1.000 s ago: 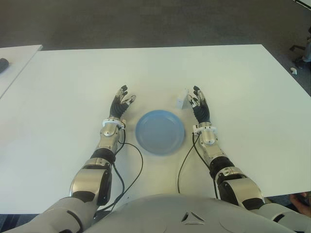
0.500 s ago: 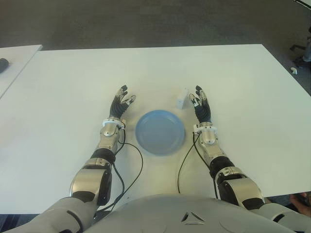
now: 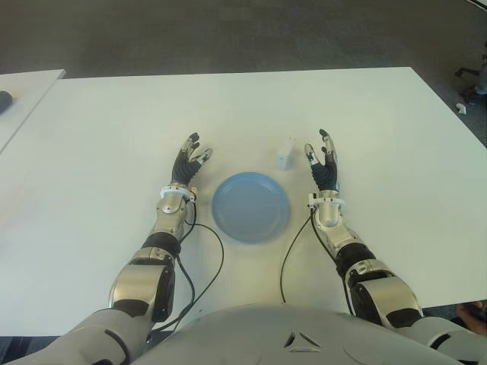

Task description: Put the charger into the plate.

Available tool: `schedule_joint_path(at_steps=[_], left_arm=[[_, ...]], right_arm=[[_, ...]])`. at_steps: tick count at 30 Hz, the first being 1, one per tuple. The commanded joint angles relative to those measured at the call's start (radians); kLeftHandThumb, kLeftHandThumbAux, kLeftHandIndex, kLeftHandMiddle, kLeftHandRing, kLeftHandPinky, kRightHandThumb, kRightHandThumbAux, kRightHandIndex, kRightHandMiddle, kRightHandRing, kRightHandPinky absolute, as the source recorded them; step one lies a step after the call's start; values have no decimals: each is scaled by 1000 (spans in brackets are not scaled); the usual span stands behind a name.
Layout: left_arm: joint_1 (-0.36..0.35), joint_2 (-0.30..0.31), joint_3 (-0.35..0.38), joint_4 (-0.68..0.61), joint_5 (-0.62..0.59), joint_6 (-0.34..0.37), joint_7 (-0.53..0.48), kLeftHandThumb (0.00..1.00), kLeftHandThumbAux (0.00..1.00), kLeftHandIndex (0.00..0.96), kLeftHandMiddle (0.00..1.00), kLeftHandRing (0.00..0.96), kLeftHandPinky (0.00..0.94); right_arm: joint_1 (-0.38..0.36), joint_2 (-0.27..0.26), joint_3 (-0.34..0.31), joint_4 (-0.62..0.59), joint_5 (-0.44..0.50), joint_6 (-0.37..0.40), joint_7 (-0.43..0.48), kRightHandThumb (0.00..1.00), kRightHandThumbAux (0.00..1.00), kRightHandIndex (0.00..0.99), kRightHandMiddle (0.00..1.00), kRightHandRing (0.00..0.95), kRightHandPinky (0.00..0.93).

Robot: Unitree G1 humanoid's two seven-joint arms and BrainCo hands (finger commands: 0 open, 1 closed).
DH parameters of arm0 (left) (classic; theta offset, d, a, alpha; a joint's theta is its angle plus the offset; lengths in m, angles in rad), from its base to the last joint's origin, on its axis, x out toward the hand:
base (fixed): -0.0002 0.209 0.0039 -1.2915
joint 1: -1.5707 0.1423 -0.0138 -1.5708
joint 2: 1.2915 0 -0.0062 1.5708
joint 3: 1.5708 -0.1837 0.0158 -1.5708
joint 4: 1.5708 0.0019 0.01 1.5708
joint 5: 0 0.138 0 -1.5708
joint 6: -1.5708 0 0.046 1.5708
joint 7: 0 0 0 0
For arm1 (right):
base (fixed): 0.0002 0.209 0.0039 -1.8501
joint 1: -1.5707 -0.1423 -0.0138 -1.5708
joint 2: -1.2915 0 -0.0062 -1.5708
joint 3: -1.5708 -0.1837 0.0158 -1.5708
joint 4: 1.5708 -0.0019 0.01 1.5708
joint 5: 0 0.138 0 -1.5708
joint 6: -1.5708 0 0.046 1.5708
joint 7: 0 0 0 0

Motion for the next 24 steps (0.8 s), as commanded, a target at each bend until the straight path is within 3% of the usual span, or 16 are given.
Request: schedule_joint_path(at_steps=[1, 12, 24], left_arm=[[117, -33, -16, 95, 15, 117, -25, 175, 630, 0, 0, 0, 12], [122, -40, -14, 93, 14, 112, -17, 179, 628, 0, 0, 0, 15], [128, -41, -16, 87, 15, 106, -15, 175, 631, 0, 0, 0, 17]], right_arm=[[-1, -28, 50, -1, -66, 66, 3, 408, 184, 0, 0, 0, 0], [-65, -108, 172, 10, -199, 149, 37, 360, 114, 0, 0, 0, 0], [-130, -133, 234, 9, -251, 213, 48, 340, 100, 0, 0, 0, 0]])
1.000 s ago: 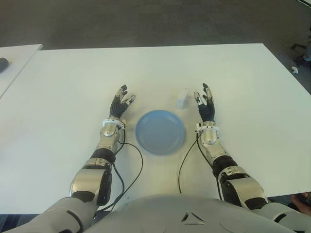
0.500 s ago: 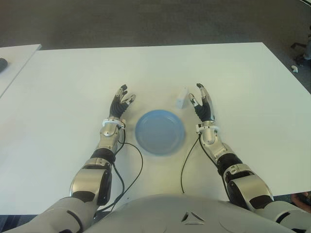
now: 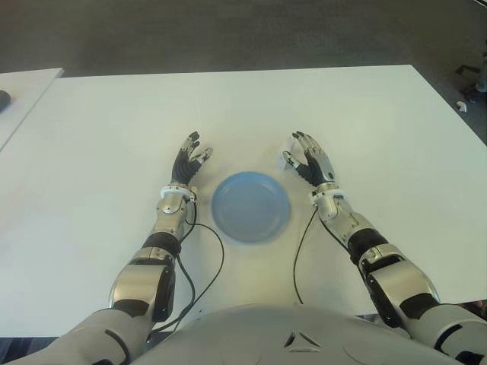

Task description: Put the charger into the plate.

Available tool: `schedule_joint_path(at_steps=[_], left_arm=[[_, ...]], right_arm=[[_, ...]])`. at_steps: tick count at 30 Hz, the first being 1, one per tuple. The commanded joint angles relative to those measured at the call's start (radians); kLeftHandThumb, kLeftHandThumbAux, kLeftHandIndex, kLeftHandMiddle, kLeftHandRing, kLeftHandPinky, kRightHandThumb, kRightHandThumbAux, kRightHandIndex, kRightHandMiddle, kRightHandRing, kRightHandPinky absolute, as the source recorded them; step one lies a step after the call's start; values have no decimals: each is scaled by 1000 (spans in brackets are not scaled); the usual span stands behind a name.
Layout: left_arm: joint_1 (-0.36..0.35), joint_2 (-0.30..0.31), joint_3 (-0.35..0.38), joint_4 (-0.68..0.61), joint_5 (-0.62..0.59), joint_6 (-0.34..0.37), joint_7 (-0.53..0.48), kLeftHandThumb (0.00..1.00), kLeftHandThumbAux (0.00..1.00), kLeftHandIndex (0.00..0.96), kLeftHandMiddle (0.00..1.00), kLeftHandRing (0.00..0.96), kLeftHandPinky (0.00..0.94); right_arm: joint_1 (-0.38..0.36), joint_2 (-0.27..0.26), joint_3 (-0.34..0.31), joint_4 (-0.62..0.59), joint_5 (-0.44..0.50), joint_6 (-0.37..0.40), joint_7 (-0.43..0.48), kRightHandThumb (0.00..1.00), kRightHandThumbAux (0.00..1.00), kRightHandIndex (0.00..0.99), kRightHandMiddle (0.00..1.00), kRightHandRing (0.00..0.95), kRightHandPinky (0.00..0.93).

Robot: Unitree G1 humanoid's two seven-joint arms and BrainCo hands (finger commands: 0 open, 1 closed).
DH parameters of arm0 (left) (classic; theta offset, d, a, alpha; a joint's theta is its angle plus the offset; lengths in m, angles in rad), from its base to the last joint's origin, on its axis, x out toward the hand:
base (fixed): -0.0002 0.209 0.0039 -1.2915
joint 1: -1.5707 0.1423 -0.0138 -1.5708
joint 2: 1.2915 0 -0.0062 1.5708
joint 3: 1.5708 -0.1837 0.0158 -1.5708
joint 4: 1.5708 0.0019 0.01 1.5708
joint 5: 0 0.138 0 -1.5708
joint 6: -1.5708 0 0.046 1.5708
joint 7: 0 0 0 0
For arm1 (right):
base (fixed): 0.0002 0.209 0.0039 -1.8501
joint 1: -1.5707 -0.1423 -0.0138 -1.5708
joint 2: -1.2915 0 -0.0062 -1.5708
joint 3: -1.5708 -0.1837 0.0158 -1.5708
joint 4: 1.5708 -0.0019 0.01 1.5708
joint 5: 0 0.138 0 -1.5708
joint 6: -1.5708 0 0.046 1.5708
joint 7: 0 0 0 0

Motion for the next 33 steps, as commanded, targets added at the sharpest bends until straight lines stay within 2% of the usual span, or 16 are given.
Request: schedule_joint_path(at_steps=[1, 5, 11, 22, 33], left_arm=[[128, -39, -18, 87, 16, 122, -16, 175, 630, 0, 0, 0, 16], [128, -39, -18, 86, 15, 121, -17, 176, 628, 0, 0, 0, 14], [128, -38, -18, 87, 14, 122, -22, 172, 626, 0, 0, 0, 9], [128, -38, -16, 86, 12, 128, -25, 166, 621, 0, 0, 0, 5], [125, -36, -20, 87, 19, 145, -10, 156, 627, 0, 0, 0, 0]], right_arm=[[-26, -11, 26, -6, -21, 44, 31, 347, 100, 0, 0, 0, 0], [-55, -14, 51, -1, -41, 96, 68, 363, 102, 0, 0, 0, 0], [-101, -17, 88, 39, -63, 128, 105, 373, 109, 0, 0, 0, 0], [-175, -36, 149, 76, -95, 150, 167, 357, 111, 0, 0, 0, 0], [-215, -33, 183, 112, -103, 152, 174, 353, 102, 0, 0, 0, 0]])
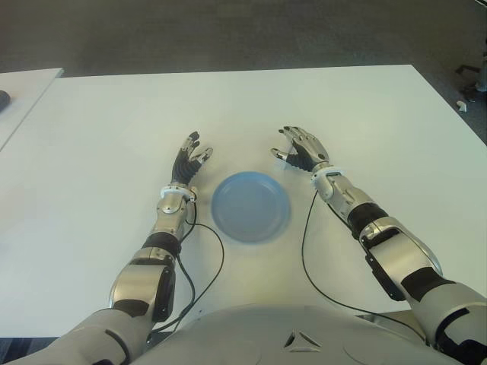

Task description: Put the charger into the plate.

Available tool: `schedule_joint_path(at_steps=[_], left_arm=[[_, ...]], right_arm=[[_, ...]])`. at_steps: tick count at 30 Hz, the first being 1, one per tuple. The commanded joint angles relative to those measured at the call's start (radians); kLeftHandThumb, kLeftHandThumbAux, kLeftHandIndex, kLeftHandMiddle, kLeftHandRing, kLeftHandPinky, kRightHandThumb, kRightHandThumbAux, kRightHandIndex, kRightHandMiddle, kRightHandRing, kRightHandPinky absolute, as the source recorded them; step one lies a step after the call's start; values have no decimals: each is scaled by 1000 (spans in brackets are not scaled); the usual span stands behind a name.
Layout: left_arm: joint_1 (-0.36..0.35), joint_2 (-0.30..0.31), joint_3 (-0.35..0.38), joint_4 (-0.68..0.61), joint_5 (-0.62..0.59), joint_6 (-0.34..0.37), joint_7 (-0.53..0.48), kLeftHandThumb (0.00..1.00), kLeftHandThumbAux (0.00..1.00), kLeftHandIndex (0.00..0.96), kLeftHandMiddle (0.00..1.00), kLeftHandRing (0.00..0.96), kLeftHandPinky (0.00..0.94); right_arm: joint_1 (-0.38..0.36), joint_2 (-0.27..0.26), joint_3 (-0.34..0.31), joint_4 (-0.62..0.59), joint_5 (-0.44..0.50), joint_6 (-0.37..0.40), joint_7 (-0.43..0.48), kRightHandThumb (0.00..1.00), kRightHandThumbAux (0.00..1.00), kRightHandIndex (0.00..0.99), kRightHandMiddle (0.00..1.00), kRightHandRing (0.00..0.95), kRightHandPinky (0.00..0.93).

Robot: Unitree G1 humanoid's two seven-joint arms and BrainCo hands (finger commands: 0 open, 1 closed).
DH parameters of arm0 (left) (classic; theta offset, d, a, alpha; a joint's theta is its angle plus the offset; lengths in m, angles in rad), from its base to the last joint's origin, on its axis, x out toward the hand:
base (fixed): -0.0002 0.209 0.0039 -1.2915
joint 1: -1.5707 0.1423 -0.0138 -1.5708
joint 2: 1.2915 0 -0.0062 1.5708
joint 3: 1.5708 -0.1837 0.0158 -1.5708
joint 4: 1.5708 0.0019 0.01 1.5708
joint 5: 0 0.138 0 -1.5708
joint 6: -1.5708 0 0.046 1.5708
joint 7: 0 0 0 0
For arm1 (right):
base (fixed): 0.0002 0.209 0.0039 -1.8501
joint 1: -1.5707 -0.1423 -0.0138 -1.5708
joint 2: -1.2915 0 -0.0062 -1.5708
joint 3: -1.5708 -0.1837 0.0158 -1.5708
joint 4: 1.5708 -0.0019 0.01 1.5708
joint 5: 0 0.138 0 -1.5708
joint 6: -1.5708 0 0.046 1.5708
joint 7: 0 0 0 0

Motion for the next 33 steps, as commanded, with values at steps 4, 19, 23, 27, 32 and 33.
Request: schedule_joint_path(at_steps=[4, 19, 23, 27, 32, 33], left_arm=[[127, -36, -20, 86, 19, 144, -11, 150, 626, 0, 0, 0, 0], [135, -34, -25, 74, 23, 145, -7, 133, 620, 0, 0, 0, 0], [141, -33, -28, 66, 25, 140, -7, 128, 614, 0, 0, 0, 0], [146, -32, -31, 58, 24, 140, -9, 122, 611, 0, 0, 0, 0], [153, -28, -36, 46, 26, 142, -8, 114, 613, 0, 0, 0, 0], [153, -27, -36, 44, 27, 142, -8, 111, 615, 0, 0, 0, 0]], right_arm=[[-26, 5, 26, 35, -12, 10, 9, 355, 100, 0, 0, 0, 0], [-28, 31, 37, 103, 5, 13, 14, 354, 99, 0, 0, 0, 0], [-24, 37, 32, 119, 16, 8, 20, 351, 101, 0, 0, 0, 0], [-21, 38, 29, 126, 24, 1, 22, 350, 103, 0, 0, 0, 0], [-5, 45, 28, 141, 32, -7, 14, 351, 105, 0, 0, 0, 0], [-4, 46, 28, 143, 33, -7, 12, 351, 106, 0, 0, 0, 0]])
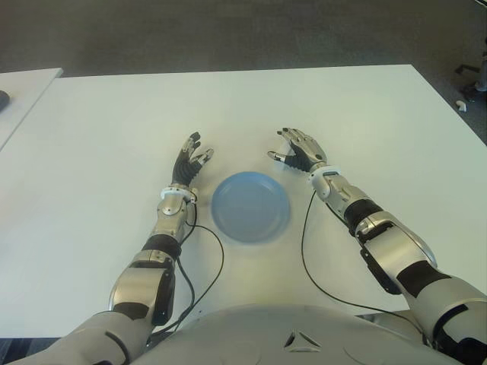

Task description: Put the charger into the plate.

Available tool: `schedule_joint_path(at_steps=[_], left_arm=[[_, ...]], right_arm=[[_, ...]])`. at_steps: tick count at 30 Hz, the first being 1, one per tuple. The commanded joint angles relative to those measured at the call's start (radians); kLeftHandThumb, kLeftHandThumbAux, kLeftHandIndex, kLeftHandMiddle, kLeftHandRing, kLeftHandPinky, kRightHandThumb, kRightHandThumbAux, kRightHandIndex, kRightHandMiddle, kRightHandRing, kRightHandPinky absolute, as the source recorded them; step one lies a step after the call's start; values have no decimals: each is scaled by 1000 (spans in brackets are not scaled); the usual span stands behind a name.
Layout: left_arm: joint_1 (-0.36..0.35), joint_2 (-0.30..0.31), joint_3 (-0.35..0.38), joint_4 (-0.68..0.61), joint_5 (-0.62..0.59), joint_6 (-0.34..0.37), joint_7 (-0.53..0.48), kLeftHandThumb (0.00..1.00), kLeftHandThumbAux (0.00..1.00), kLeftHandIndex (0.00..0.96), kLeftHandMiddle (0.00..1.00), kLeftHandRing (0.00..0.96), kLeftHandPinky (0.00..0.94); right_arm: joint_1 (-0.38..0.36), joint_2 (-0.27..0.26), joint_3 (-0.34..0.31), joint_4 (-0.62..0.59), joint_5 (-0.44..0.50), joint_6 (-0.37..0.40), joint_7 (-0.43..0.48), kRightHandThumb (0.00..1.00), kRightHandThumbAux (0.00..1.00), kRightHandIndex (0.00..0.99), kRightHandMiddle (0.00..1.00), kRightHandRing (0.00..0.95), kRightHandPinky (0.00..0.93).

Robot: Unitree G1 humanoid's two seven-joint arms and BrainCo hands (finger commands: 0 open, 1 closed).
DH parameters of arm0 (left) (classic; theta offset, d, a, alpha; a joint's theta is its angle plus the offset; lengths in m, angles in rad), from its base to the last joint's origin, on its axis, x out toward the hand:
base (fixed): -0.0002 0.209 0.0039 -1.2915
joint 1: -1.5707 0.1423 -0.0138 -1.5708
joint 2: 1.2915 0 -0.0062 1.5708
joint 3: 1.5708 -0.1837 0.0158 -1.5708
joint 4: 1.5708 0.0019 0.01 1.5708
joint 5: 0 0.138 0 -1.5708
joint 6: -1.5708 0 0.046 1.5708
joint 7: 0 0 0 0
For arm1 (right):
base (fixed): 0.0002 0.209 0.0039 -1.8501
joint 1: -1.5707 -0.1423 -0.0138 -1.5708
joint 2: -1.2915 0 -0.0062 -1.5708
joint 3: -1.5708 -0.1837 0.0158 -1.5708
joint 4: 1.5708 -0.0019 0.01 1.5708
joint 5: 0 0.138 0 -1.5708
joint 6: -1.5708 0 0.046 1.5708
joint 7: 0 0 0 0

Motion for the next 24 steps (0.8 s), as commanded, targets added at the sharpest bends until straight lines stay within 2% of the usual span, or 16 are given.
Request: schedule_joint_path(at_steps=[1, 24], left_arm=[[129, -26, -24, 79, 25, 142, -9, 110, 617, 0, 0, 0, 0], [140, -15, -18, 50, 10, 139, -39, 111, 643, 25, 0, 0, 18]], right_arm=[[36, 17, 6, 37, 8, -3, 12, 352, 106, 0, 0, 0, 0], [91, 82, 24, 135, 5, 22, -55, 329, 111, 0, 0, 0, 0]])
